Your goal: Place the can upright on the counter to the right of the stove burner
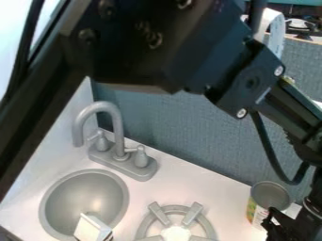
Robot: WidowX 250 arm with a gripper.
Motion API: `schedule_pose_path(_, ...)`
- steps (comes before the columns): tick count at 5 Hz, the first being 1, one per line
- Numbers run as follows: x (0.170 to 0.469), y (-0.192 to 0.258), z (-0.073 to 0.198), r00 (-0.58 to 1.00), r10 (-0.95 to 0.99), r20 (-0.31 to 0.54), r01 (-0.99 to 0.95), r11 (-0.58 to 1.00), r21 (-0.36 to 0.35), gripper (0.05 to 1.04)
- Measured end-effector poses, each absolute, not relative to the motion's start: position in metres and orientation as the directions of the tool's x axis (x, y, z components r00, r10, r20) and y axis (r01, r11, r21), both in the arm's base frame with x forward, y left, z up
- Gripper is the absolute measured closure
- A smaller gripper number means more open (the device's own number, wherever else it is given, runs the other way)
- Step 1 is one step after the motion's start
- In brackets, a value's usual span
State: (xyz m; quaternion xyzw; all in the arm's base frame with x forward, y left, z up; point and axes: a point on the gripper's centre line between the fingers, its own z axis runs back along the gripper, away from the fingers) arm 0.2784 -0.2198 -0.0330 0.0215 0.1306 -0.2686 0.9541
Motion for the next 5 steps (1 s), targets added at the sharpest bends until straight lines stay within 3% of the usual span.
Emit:
schedule_pose_path(3,0.281,-0.225,-0.046,0.818,-0.501,-0.281,0.512,0.858,-0.042,0.478)
schedule_pose_path(4,0.282,-0.225,-0.048,0.815,-0.498,-0.294,0.51,0.859,-0.042,0.408)
schedule_pose_path(5,0.279,-0.225,-0.05,0.807,-0.5,-0.314,0.512,0.858,-0.049,0.141)
